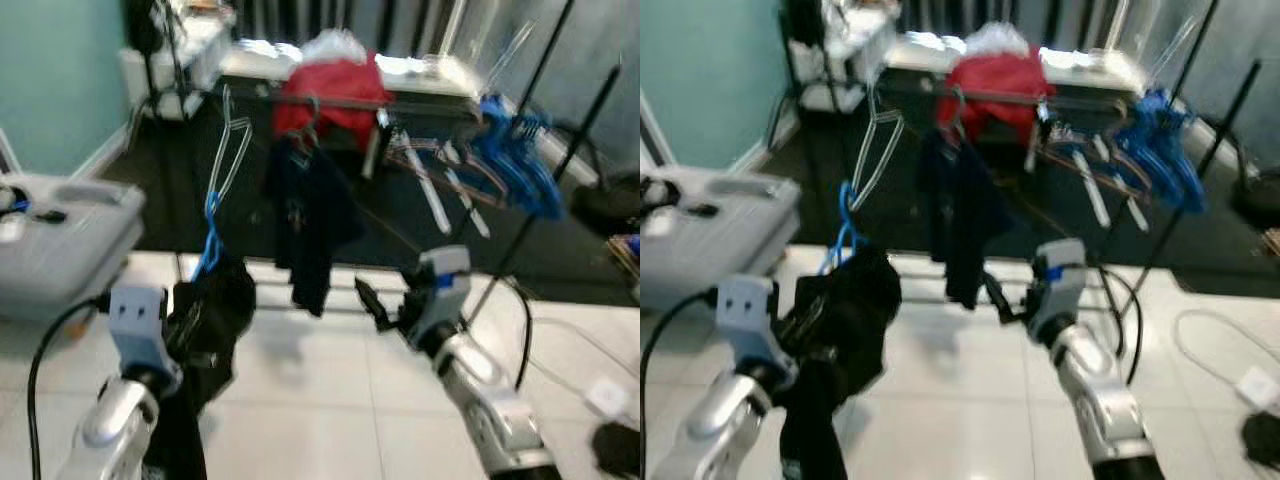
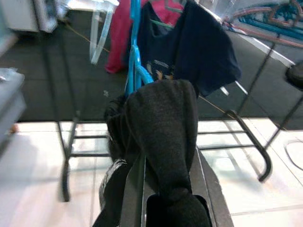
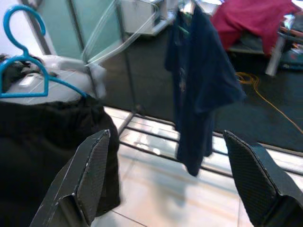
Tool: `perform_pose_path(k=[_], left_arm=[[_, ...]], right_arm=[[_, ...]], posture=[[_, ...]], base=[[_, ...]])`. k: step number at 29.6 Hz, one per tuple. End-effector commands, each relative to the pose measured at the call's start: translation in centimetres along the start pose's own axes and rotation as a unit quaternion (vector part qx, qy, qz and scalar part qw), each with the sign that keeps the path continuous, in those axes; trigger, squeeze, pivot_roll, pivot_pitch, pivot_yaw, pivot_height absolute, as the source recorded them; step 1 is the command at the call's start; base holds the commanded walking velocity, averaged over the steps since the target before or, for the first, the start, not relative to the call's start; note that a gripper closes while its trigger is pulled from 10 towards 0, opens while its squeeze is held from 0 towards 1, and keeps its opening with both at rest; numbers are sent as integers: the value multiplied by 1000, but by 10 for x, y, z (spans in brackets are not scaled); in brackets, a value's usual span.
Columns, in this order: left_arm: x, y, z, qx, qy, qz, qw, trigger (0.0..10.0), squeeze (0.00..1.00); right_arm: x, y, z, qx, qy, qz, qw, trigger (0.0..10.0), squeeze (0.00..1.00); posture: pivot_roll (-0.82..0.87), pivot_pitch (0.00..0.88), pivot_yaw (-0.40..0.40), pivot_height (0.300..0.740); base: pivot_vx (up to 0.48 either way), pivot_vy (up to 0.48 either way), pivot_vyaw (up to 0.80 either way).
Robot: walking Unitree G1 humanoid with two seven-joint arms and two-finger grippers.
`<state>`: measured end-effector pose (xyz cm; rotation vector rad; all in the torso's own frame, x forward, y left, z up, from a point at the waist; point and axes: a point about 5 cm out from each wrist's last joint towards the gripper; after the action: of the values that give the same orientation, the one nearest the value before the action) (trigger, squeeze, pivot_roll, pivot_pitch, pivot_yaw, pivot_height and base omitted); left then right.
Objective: Hang hanger
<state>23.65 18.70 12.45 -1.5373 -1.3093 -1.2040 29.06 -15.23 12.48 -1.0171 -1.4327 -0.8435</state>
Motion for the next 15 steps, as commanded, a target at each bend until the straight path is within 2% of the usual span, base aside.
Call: perform_pose_path(k=[1,6,13,15], left_arm=[[7,1,-9,-18,5,-15,1000,10000,0],[11,5,-12,-17,6,-23,1000,10000,0],[15,18,-14,-17,14,-36,999,10000,0],[17,22,-13,2,21,-42,999,10000,0]], right_arm=[[-2,-7,-8,-11,4,10,1000,10000,0],[4,-18,-4,-13,12,11,1000,10000,0],[4,-17,-4,-13,15,12,1000,10000,0],[3,-16,-4,-8,10,14,1000,10000,0]], posture=[[-45,0,-77,740],[-62,0,-76,740],[-72,0,-72,740],[-75,0,-71,740]], base=[[480,0,-788],[480,0,0],[480,0,0],[480,0,0]])
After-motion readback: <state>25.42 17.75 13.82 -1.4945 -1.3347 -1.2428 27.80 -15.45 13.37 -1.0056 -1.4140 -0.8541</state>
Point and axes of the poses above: a point about 5 cm out from each wrist's last joint towards the gripper, its own y axis pointing out of the wrist towards the gripper, its own x axis along the axis of the wrist's last joint, z = x × y, and after that the axes turned 12 degrees about -y, right-handed
